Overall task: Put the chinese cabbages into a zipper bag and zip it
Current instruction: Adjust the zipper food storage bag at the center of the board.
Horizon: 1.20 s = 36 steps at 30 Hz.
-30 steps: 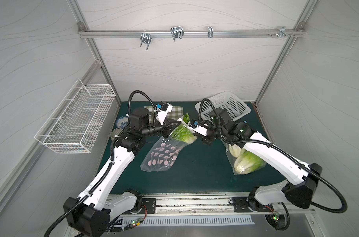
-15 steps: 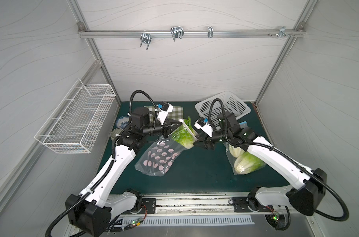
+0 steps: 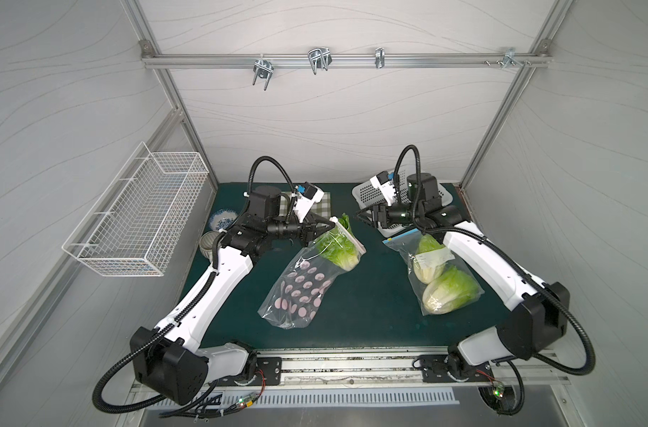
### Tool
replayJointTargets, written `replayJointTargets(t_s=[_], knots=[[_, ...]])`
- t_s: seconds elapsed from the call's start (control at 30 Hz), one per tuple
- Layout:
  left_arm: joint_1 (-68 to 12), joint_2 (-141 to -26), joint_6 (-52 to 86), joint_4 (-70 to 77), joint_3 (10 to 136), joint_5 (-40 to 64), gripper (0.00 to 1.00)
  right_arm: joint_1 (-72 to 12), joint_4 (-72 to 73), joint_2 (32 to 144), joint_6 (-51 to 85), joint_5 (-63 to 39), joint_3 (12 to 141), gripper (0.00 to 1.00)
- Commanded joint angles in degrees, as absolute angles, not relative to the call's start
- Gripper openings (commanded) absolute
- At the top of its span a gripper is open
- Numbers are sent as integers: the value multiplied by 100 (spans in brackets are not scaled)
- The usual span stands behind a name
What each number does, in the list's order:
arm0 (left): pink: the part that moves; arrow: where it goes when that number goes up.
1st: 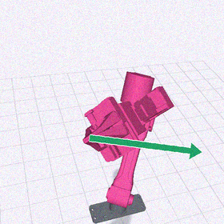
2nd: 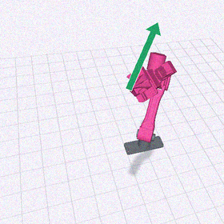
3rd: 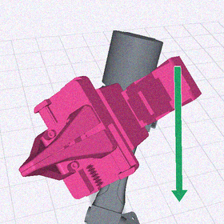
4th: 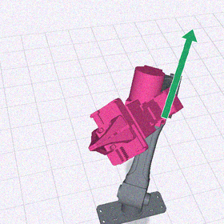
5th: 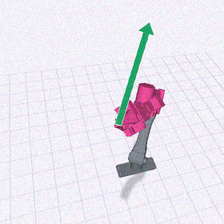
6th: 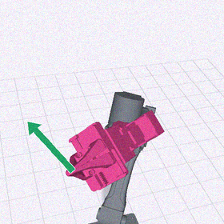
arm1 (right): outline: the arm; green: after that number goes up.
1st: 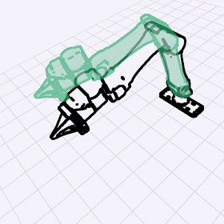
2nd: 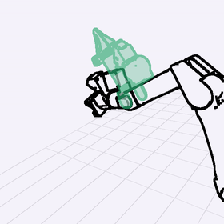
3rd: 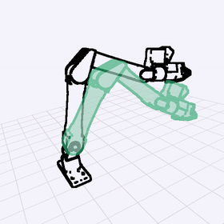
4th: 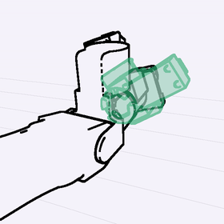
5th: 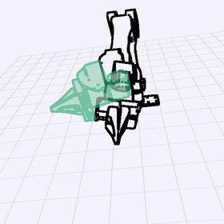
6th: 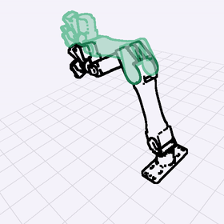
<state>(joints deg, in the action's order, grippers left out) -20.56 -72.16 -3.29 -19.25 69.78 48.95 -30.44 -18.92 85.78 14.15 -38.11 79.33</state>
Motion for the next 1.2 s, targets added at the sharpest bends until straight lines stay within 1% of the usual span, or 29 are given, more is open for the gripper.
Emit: replayJointTargets(t_s=[0.0,0.07,0.17,0.27,0.33,0.37,0.47,0.57,0.63,0.67,0.73,0.97,1.07,1.17], knots=[[-2083,-7231,-547,-1762,7292,5087,0,-3217,-1835,8646,1681,-4137,7821,52],[-2083,-7265,-566,-1762,7264,5072,0,-3205,-1595,8640,1882,-4307,7666,49],[-2092,-7345,-585,-1778,7273,5111,0,-3205,-1276,8690,2194,-4547,7527,54],[-2101,-7420,-603,-1798,7277,5163,0,-3273,-957,8903,2557,-4980,7476,54],[-2109,-7446,-614,-1797,7270,5163,0,-3383,-808,8994,2675,-5079,7393,52],[-2109,-7453,-607,-1794,7269,5159,0,-3450,-705,9014,2693,-5106,7323,49],[-2127,-7449,-605,-1827,7269,5122,0,-3596,-242,9039,2965,-5199,7047,31],[-2143,-7407,-656,-1960,7268,5066,0,-3621,24,8980,3053,-5326,6766,15],[-2160,-7346,-652,-2045,7221,4968,0,-3630,77,8887,3003,-5442,6583,9],[-2162,-7333,-639,-2065,7199,4917,0,-3643,94,8835,3025,-5487,6519,8],[-2187,-7345,-629,-2154,7194,4814,0,-3710,237,8746,3122,-5545,6392,7],[-2536,-7403,-659,-2388,7368,4717,0,-4120,1643,8850,3926,-5647,6195,7],[-2540,-7362,-828,-2673,7479,4589,0,-4054,1925,8799,3979,-5888,6153,7],[-2531,-7249,-947,-2716,7419,4439,0,-3790,1743,8530,3787,-6003,6093,7]])
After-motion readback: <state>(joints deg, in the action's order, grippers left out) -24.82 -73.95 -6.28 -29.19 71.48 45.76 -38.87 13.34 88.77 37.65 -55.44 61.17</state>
